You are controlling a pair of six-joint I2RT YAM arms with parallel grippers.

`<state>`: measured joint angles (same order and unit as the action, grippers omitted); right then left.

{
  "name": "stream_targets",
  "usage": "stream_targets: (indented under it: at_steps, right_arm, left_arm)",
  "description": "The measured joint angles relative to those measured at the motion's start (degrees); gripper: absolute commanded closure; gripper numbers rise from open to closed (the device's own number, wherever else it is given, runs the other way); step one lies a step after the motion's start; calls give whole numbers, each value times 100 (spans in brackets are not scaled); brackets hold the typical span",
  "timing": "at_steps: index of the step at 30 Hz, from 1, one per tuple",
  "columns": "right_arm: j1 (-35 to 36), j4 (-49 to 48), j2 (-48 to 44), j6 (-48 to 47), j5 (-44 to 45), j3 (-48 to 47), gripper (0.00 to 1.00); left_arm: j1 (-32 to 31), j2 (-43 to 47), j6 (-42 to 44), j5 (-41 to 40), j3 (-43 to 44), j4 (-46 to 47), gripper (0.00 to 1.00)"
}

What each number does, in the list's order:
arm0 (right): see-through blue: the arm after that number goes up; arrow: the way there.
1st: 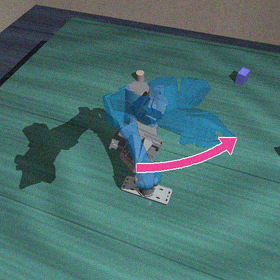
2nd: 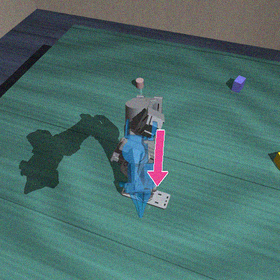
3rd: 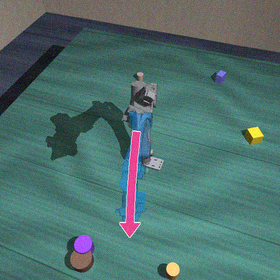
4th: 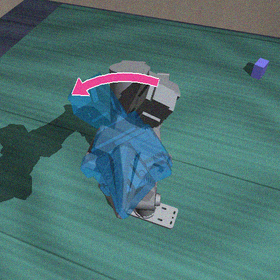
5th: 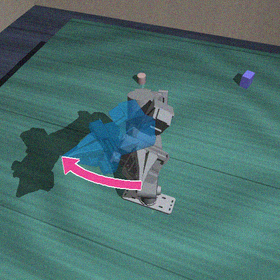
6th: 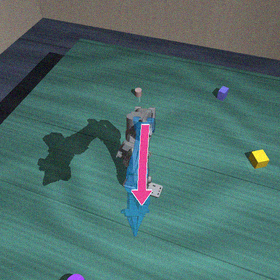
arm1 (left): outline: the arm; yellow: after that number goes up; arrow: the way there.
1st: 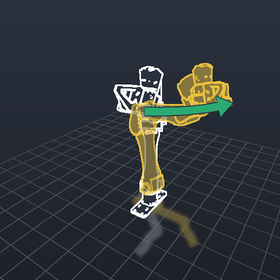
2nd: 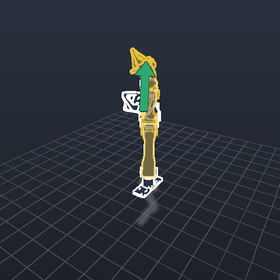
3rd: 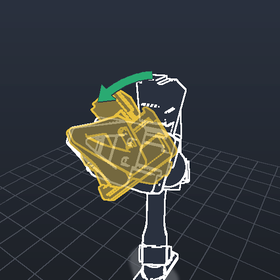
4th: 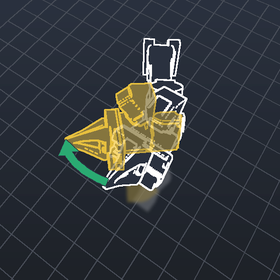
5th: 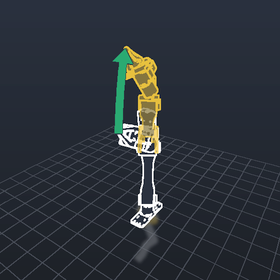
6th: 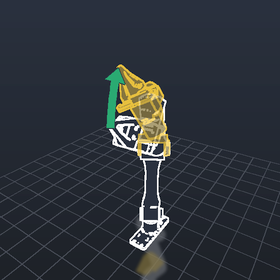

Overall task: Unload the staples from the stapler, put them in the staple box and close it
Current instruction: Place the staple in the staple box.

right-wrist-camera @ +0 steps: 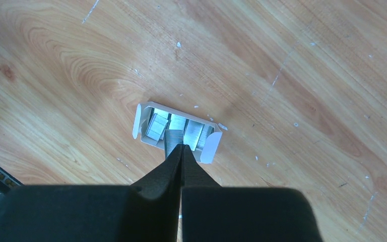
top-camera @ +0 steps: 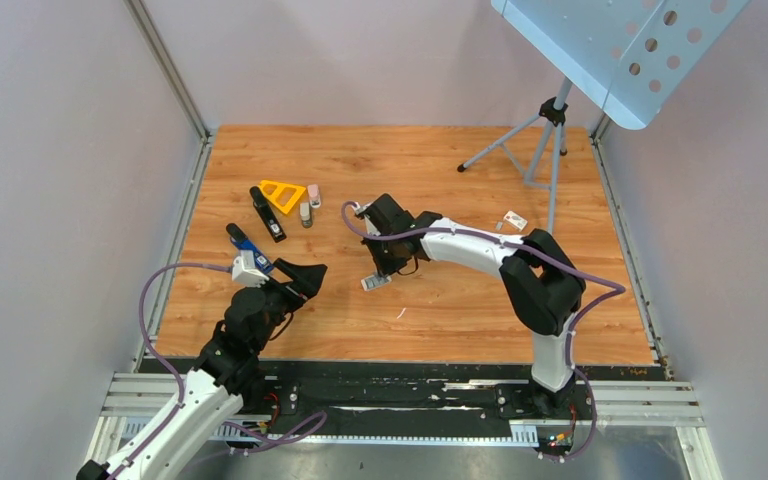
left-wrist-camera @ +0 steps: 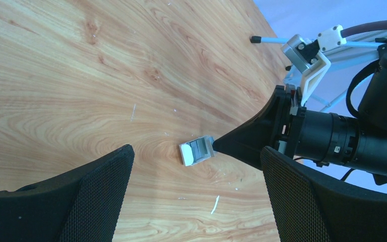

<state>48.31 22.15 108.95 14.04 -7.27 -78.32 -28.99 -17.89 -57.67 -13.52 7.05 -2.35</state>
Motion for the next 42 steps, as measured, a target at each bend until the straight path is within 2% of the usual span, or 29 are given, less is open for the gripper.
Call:
stream_targets:
  at_steps: [42]
  right_arm:
    - [201,199,374,118,365,-264,99]
  left_arm:
    - [0,-212,-22,-4,-39,225,2]
